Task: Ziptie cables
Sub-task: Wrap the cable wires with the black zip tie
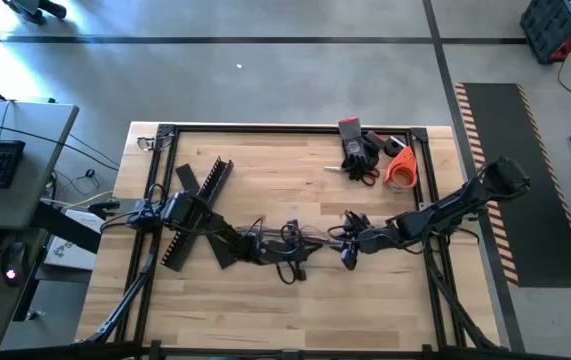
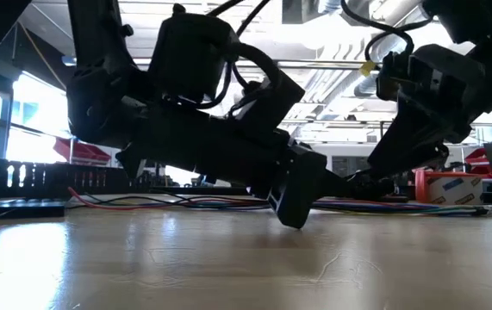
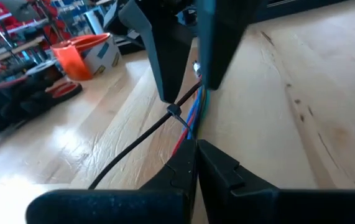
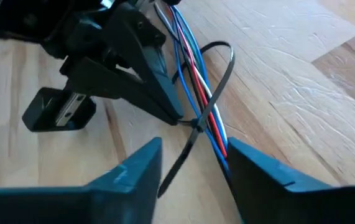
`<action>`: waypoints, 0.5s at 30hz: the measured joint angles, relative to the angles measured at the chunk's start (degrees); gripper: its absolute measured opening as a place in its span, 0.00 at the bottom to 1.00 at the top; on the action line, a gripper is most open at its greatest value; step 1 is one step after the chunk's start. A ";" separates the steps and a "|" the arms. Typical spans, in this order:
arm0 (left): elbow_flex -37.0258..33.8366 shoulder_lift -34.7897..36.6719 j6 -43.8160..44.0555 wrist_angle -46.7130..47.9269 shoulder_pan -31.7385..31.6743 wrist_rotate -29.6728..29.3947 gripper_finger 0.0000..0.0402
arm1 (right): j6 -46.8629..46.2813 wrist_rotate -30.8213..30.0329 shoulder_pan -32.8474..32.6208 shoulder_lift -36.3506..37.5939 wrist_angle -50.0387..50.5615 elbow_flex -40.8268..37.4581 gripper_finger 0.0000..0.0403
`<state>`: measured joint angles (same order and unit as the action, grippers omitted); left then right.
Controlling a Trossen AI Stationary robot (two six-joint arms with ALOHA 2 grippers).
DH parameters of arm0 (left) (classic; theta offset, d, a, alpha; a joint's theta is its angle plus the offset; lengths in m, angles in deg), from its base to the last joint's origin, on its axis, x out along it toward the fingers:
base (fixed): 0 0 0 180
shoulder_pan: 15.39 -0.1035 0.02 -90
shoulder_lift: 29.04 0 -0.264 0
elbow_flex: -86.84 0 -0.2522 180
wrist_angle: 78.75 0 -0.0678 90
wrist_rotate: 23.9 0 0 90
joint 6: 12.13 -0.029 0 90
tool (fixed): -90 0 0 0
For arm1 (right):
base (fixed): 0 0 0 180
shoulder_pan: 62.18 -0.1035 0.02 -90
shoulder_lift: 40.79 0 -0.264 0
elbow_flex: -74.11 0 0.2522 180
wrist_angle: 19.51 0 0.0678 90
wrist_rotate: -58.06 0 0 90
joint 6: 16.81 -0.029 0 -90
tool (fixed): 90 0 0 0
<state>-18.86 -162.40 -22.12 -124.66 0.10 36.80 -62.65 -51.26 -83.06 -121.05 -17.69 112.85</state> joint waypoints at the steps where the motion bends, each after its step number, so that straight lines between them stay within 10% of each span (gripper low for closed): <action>1: 0.00 0.00 -0.46 -0.18 0.08 -0.18 0.00 | -0.29 -0.02 0.00 0.00 0.01 0.00 0.32; 15: -0.02 0.15 2.14 0.01 -0.35 0.17 0.07 | 2.30 -0.74 -0.06 0.00 0.00 0.01 0.01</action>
<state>-18.88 -162.26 -19.98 -124.65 -0.25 36.97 -60.35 -52.00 -83.12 -121.05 -17.69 112.86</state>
